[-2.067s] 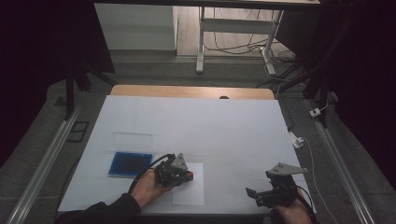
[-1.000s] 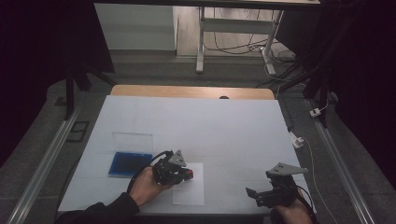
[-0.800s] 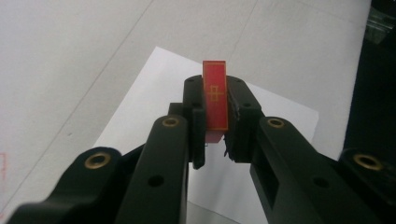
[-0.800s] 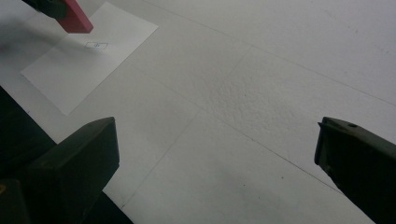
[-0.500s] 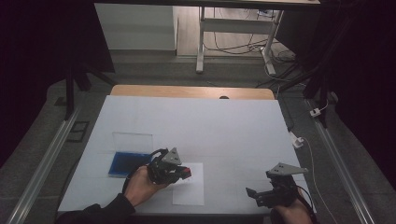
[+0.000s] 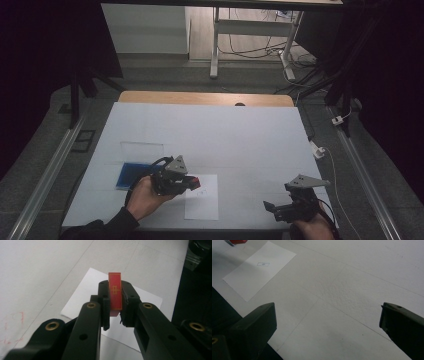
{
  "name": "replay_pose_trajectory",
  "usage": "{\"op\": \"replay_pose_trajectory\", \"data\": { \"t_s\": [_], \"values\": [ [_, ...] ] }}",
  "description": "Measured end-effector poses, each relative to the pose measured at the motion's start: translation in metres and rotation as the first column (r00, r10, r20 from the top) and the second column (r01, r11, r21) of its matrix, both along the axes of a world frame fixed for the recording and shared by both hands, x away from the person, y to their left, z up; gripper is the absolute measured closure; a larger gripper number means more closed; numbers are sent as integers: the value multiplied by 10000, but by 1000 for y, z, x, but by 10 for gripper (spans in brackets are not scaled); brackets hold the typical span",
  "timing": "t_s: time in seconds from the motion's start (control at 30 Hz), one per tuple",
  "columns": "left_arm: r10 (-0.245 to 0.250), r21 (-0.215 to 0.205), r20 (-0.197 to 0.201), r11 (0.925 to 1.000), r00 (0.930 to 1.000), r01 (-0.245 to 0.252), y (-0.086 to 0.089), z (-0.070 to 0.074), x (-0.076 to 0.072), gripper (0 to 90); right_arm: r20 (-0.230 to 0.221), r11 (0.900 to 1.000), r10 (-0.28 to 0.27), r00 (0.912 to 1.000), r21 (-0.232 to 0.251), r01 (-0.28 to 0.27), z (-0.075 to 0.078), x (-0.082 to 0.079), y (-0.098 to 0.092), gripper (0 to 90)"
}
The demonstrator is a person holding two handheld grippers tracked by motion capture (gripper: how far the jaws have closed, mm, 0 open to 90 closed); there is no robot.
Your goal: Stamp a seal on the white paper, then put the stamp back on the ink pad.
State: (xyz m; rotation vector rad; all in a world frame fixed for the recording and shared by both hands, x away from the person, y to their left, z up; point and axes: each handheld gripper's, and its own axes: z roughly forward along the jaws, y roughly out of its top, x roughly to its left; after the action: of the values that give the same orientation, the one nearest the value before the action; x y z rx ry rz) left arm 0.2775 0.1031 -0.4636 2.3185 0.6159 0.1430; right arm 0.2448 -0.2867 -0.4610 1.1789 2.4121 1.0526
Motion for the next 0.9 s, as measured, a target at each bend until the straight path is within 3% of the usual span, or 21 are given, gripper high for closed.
{"op": "replay_pose_trajectory", "data": {
  "t_s": [0.43, 0.9],
  "values": [
    [197, -44, 50, 9998, 9998, -197, 9, 5, 0, 796, -29, 10000, 22, 10000, 48, -22, 0, 0, 0, 10],
    [698, -143, -187, 9974, 9974, -700, 27, 8, 1, 795, -169, 9996, 178, 9997, 213, -174, 0, 1, -1, 0]
  ]
}}
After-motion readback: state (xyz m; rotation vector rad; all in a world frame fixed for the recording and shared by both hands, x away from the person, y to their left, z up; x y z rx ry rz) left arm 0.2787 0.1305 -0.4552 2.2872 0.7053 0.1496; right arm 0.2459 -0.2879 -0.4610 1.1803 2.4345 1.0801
